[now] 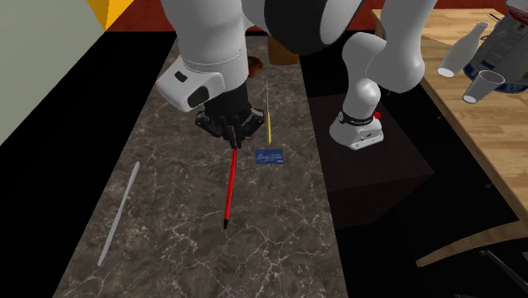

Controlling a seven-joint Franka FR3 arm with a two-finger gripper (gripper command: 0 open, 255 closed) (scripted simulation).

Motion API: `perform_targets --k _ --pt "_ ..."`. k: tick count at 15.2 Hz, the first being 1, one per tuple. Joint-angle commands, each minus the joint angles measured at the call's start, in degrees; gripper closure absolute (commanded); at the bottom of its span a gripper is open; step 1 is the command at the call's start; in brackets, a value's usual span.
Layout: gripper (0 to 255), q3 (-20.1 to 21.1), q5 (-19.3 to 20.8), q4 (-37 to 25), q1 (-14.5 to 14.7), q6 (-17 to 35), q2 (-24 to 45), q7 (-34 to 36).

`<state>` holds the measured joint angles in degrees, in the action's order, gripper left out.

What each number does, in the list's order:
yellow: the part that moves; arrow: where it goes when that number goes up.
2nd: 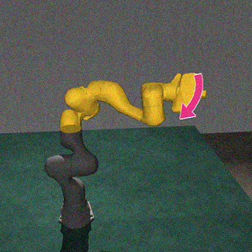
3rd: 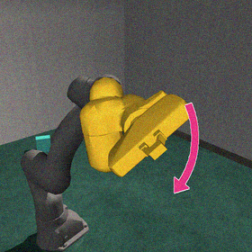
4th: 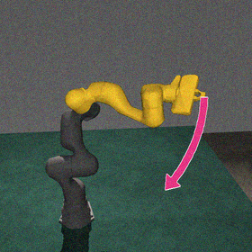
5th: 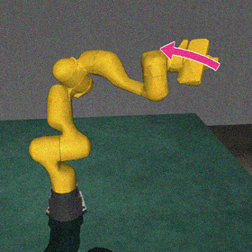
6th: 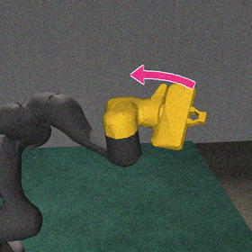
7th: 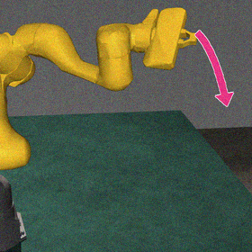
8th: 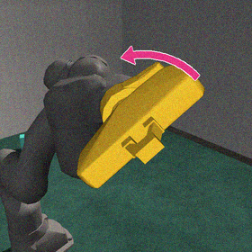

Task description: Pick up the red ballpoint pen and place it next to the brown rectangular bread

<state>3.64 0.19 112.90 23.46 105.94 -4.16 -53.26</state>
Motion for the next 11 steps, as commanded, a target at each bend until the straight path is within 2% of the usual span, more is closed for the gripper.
perform_targets --k 1,11 --pt "255 0.06 -0.02 -1.54 0.05 -1.7 -0.13 0.11" --pt "255 0.04 -0.04 -9.04 0.04 -9.38 -0.31 0.05"
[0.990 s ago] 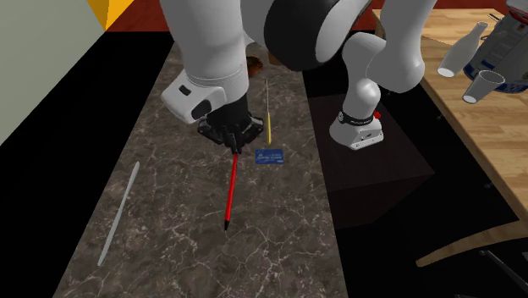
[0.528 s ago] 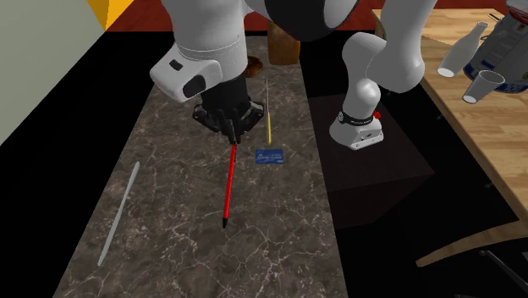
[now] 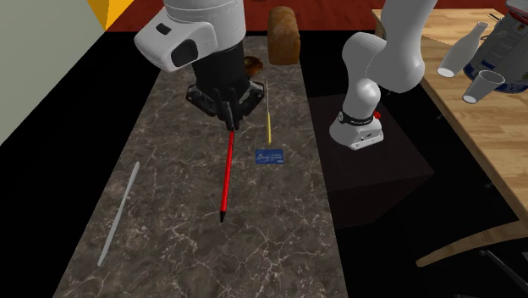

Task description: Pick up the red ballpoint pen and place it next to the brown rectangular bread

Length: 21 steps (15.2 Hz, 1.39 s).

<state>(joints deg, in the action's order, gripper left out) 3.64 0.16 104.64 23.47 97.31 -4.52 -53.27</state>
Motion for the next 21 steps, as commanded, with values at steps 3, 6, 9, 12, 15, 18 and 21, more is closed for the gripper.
perform_targets --k 3,6,9,12,15,18,21 --pt "255 -1.25 0.11 1.95 -1.05 -0.62 -2.56 -2.31" --pt "255 -3.34 0.53 5.83 -2.64 -0.27 -6.13 -5.9" --pt "255 -5.58 1.23 9.08 -4.22 -0.1 -9.27 -9.54" --pt "255 -7.97 2.19 11.72 -5.82 -0.06 -11.97 -13.24" --pt "255 -10.46 3.33 13.78 -7.45 -0.09 -14.21 -17.0" --pt "255 -13.09 4.63 15.26 -9.1 -0.16 -15.96 -20.84" --pt "255 -15.82 6.0 16.16 -10.75 -0.21 -17.21 -24.76"
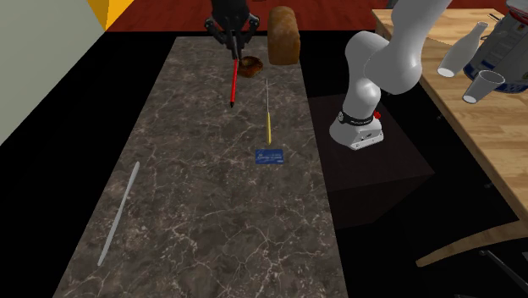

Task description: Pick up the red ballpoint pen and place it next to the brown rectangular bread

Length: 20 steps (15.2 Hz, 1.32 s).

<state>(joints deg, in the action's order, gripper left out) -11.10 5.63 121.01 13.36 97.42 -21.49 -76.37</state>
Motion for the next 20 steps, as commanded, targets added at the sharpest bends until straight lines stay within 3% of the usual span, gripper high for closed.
perform_targets --k 1,11,20 --pt "255 -2.02 0.98 -0.03 -1.19 -0.33 -0.54 -2.98" --pt "255 -12.01 4.94 -1.71 -6.26 -0.05 -0.04 -16.89" --pt "255 -22.1 5.34 -8.53 -9.77 0.83 6.27 -30.89"
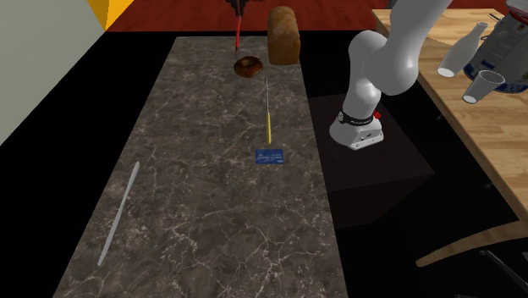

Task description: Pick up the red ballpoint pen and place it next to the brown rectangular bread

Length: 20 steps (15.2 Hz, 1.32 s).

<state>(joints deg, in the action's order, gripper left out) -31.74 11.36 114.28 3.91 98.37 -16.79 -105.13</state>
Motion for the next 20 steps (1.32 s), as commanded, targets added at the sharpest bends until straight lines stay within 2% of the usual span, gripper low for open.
perform_targets --k 1,7,10,13,20 --pt "255 -2.66 -0.7 -2.88 -0.65 -0.01 2.67 -3.83" --pt "255 -9.99 -4.86 -10.79 -3.09 0.33 11.33 -15.0" --pt "255 -13.36 -8.8 -15.82 -5.24 0.02 17.23 -21.3" --pt "255 -15.86 -14.06 -21.94 -8.94 -1.03 24.31 -28.01" --pt "255 -15.48 -13.83 -16.26 -8.79 4.43 23.98 -27.69"
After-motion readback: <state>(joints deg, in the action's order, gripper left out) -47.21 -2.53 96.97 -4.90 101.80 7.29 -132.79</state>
